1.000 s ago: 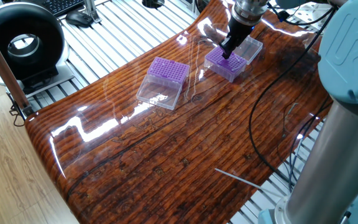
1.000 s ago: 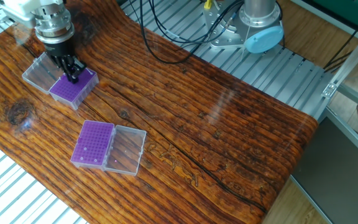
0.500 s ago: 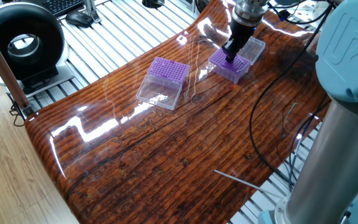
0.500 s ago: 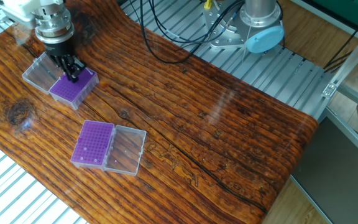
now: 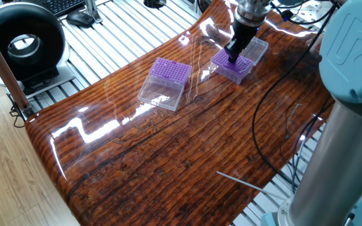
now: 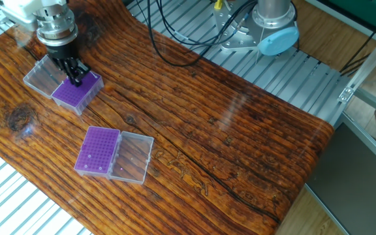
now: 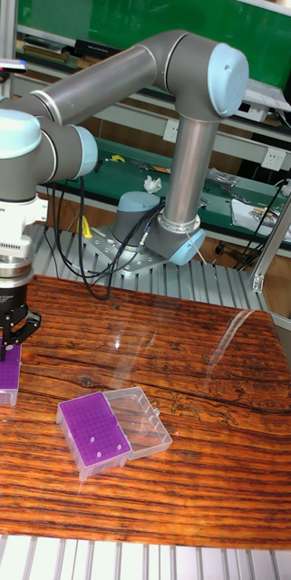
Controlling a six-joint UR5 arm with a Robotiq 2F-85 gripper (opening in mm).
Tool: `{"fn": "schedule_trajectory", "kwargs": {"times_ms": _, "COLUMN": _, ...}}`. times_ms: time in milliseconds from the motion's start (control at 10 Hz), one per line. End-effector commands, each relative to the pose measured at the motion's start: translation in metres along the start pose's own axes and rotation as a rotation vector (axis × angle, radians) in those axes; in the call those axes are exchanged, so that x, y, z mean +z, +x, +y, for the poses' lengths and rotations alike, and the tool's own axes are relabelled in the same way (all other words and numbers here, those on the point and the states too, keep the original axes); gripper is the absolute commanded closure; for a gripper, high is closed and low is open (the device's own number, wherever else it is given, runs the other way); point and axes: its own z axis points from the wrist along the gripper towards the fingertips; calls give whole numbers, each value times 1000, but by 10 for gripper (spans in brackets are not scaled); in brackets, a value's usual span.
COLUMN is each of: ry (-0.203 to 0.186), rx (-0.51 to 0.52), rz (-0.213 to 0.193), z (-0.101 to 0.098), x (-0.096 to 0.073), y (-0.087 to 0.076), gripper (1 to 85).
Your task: Transfer all small pipette tips from one holder to another
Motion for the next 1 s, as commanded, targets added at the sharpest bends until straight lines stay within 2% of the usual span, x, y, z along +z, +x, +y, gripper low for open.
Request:
{"fn": "schedule_trajectory", "kwargs": {"times_ms": 0, "ry": -17, "rx": 25, "rz": -9, "z": 13, "x": -6, "y": -8, "gripper": 657}}
{"fn": "schedule_trajectory", "kwargs": {"times_ms": 600, "ry": -17, "rx": 18, "rz": -15, "z": 49, "x": -12, "y": -37, "gripper": 623}}
{"fn": "schedule_trajectory", "kwargs": {"times_ms": 900, "ry": -27, "rx": 36, "rz": -25, "z": 72, "x": -6, "y": -58, "gripper": 623}}
